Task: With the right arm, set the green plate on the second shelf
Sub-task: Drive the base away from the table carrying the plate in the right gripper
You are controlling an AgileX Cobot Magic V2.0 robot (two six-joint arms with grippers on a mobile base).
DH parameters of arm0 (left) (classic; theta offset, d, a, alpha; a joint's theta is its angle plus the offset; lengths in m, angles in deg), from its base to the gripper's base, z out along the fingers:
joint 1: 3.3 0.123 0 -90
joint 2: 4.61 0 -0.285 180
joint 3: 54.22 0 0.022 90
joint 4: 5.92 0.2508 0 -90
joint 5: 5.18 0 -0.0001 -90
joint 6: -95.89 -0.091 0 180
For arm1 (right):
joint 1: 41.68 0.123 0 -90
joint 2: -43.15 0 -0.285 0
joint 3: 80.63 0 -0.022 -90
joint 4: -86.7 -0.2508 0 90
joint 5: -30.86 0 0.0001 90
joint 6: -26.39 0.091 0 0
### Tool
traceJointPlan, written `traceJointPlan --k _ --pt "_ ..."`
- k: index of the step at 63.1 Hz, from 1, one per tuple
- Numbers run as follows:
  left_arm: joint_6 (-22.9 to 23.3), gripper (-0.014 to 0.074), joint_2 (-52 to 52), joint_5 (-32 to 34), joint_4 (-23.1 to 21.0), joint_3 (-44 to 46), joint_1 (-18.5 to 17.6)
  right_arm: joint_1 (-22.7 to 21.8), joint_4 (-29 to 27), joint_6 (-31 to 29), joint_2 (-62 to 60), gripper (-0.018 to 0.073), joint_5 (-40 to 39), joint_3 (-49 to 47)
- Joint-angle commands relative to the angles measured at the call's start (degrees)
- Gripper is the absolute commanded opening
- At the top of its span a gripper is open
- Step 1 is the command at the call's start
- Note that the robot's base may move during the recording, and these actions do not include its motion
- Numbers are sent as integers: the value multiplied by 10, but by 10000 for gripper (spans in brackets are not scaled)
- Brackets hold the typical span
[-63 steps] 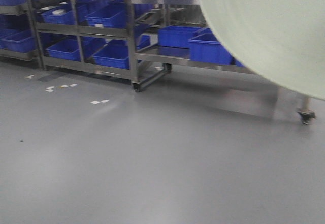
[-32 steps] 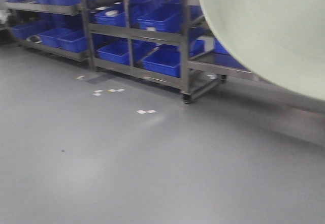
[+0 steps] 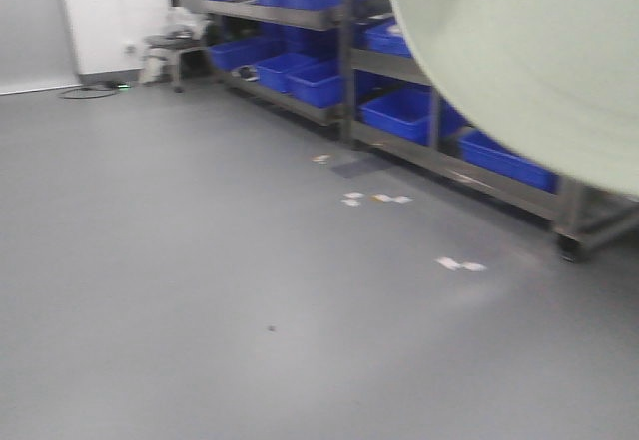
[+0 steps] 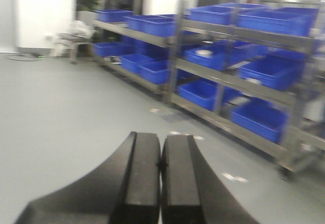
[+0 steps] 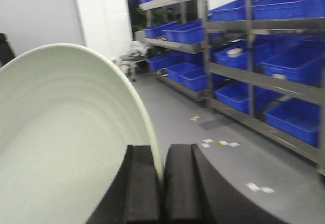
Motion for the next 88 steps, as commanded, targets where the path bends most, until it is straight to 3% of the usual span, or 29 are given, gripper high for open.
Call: traceJointPlan --k 1,88 --pt "2 130 -9 45 -3 -23 -1 -2 11 -1 2 59 21 -17" --pt "2 130 -9 45 -3 -23 -1 -2 11 -1 2 59 23 -17"
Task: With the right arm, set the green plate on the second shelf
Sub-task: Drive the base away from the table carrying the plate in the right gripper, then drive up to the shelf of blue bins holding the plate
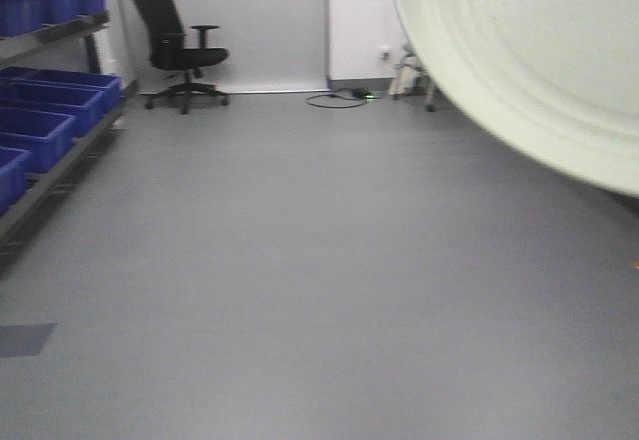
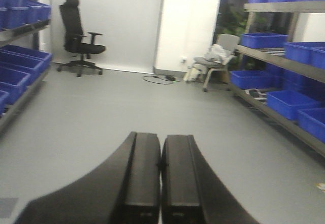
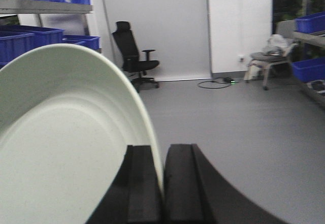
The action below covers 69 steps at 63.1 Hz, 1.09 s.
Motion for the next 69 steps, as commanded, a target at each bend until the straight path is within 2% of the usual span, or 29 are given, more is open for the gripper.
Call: traceJointPlan --k 1,69 --pt "2 130 -9 45 -3 -23 -1 -2 11 -1 2 59 21 -17" --pt "2 130 -9 45 -3 -23 -1 -2 11 -1 2 59 22 -17"
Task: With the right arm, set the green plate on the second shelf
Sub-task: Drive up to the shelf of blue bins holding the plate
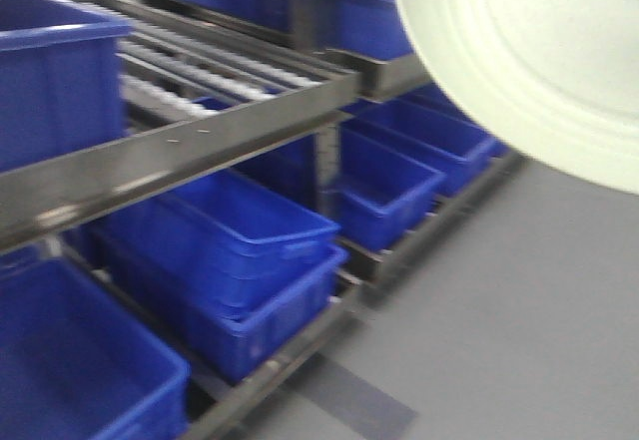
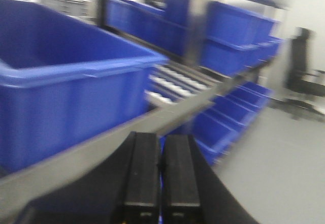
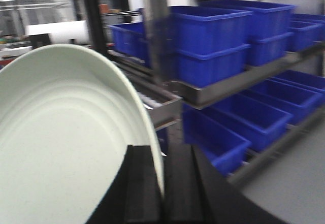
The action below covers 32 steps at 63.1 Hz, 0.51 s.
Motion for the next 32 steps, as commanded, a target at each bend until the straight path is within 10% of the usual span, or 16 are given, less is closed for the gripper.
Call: traceJointPlan --k 1,32 --pt "2 130 -9 45 -3 -23 -1 -2 11 0 2 59 20 -17" --pt "2 130 -9 45 -3 -23 -1 -2 11 0 2 59 20 -17"
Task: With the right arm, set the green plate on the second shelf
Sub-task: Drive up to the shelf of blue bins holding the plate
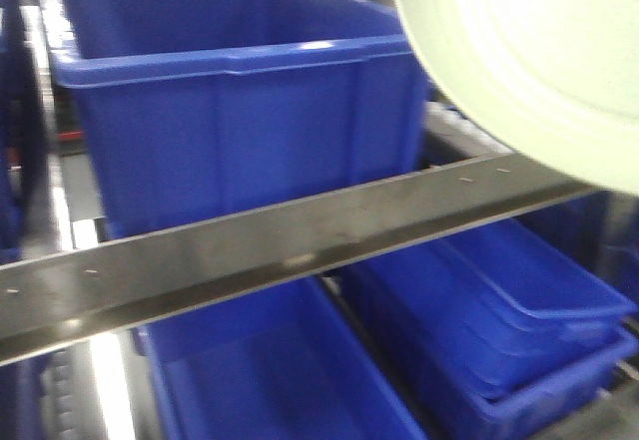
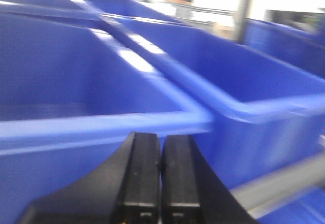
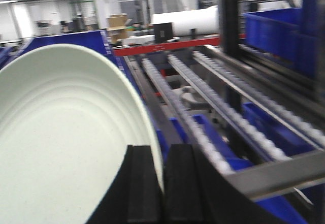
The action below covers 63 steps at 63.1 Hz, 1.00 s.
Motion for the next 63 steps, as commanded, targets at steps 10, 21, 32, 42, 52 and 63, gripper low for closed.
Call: traceJointPlan --k 10,21,32,42,52,63 --pt "2 130 -9 45 -3 -23 -1 -2 11 0 2 59 20 -17" --pt "2 130 -9 45 -3 -23 -1 -2 11 0 2 59 20 -17" --pt "2 130 -9 45 -3 -23 -1 -2 11 0 2 59 20 -17" --pt "2 130 -9 45 -3 -23 -1 -2 11 0 2 59 20 -17" --pt "2 130 -9 45 -3 -23 -1 -2 11 0 2 59 20 -17" --pt "2 130 -9 45 -3 -23 -1 -2 11 0 2 59 20 -17"
